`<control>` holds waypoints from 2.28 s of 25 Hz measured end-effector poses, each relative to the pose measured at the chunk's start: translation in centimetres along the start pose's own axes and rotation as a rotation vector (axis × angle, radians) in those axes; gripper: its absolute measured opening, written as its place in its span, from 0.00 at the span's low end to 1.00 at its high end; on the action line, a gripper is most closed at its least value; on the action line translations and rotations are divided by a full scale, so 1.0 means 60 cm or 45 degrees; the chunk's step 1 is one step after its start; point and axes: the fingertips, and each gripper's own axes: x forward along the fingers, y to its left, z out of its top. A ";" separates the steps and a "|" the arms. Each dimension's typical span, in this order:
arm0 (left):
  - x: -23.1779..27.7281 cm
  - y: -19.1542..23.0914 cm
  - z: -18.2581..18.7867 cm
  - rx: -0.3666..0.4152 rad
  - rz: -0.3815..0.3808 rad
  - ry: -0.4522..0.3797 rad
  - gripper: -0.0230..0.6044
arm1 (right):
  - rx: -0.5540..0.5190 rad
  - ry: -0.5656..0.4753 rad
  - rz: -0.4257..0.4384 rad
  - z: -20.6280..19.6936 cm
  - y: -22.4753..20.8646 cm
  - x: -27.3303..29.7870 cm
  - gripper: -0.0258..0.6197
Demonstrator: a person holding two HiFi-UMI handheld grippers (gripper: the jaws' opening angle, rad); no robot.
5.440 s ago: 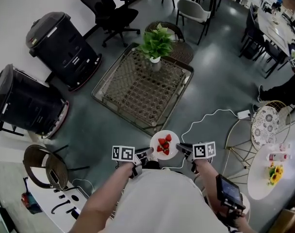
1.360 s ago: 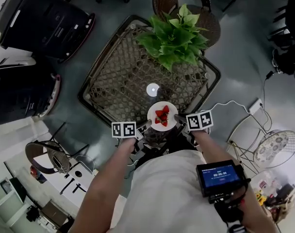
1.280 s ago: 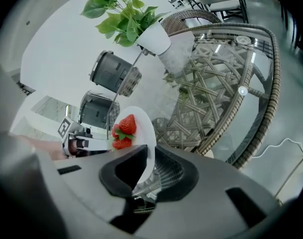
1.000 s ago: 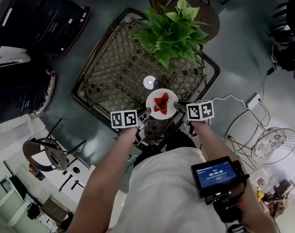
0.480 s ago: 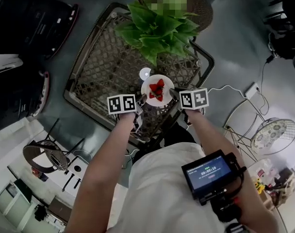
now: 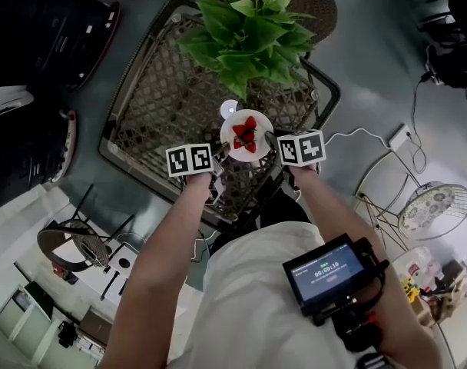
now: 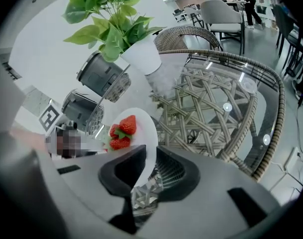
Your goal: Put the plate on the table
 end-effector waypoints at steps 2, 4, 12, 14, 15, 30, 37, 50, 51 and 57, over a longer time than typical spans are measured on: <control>0.000 0.000 -0.001 0.003 -0.003 -0.004 0.08 | -0.011 0.001 -0.004 -0.001 0.001 0.003 0.11; 0.000 -0.001 -0.001 0.027 -0.002 0.002 0.09 | -0.018 -0.007 -0.005 -0.001 0.005 0.004 0.11; -0.004 0.001 -0.005 0.145 0.038 0.059 0.11 | -0.053 -0.023 -0.079 -0.001 0.004 0.005 0.12; -0.008 0.000 0.001 0.140 0.026 0.045 0.15 | -0.048 -0.032 -0.053 0.003 0.007 0.009 0.12; -0.007 -0.005 0.000 0.134 0.011 0.039 0.17 | -0.041 -0.036 -0.044 0.003 0.005 0.007 0.12; -0.016 -0.027 -0.008 0.101 -0.024 -0.023 0.40 | 0.044 -0.145 0.026 0.004 0.004 -0.006 0.19; -0.040 -0.011 -0.003 0.124 0.044 -0.099 0.40 | 0.017 -0.179 -0.100 0.005 -0.025 -0.026 0.19; -0.096 -0.040 -0.043 0.237 0.033 -0.137 0.35 | -0.017 -0.258 -0.127 -0.016 0.001 -0.083 0.11; -0.102 -0.040 -0.046 0.250 0.041 -0.146 0.30 | -0.012 -0.273 -0.129 -0.017 0.002 -0.091 0.08; -0.136 -0.052 -0.060 0.341 0.054 -0.205 0.06 | -0.031 -0.306 -0.100 -0.031 0.025 -0.129 0.05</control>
